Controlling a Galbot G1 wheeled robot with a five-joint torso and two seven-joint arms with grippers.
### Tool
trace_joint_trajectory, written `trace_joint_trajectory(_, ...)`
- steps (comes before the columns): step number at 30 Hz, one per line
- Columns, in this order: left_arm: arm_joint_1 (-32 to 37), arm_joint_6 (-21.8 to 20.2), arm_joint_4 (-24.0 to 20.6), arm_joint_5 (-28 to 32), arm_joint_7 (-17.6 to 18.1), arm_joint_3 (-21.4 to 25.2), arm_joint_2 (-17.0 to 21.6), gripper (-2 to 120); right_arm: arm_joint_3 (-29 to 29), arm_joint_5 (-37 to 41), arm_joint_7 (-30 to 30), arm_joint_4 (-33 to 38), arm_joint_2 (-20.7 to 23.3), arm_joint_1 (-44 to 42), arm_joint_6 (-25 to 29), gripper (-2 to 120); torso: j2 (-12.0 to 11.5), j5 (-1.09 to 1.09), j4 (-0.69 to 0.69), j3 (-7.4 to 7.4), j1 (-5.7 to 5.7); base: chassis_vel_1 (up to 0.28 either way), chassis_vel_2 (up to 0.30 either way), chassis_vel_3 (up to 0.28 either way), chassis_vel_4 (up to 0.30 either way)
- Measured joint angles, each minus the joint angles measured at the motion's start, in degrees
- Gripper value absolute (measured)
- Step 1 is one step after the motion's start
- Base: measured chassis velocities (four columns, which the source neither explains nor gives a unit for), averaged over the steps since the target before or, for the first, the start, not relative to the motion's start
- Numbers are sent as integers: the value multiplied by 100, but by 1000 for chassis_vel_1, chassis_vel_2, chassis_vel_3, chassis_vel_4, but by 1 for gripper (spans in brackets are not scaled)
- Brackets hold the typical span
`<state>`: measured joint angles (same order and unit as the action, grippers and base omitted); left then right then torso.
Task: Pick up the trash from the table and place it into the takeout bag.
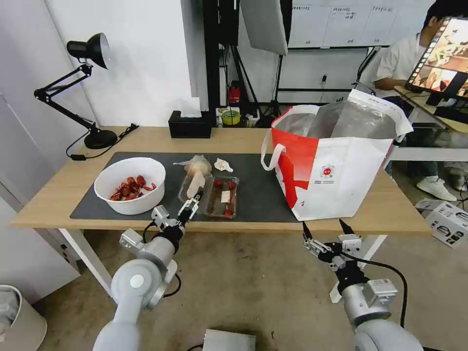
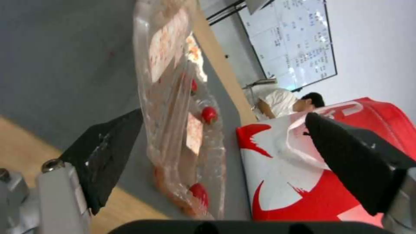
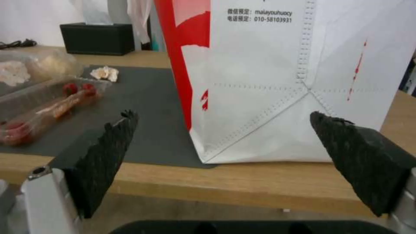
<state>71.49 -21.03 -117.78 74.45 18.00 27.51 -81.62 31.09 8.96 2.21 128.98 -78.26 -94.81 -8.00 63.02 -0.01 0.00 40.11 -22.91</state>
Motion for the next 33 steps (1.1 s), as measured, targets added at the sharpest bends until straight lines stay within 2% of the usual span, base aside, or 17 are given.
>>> trace_joint_trajectory(11, -60, 26, -119, -73, -49, -24, 80, 100, -9, -57, -4, -16, -38, -29, 17, 100, 0, 0, 0, 0, 0, 0, 0, 0, 0)
trace_joint_trajectory(26, -146, 18, -331, -77, -32, -347, -2, 99, -10, -87, -11, 1, -61, -69, 31, 100, 0, 1, 0, 0, 0, 0, 0, 0, 0)
trace_joint_trajectory(29, -150, 9, -299, -88, -13, -485, -18, 85, -8, -88, -12, 16, -62, -81, 33, 100, 0, 1, 0, 0, 0, 0, 0, 0, 0)
trace_joint_trajectory(30, -150, 9, -299, -88, -13, -485, -18, 85, -8, -88, -12, 16, -62, -81, 33, 100, 0, 1, 0, 0, 0, 0, 0, 0, 0)
trace_joint_trajectory(33, -151, 6, -157, -169, -3, -653, -37, 71, -8, -89, -13, 35, -63, -86, 34, 100, 0, 1, 0, 0, 0, 0, 0, 0, 0)
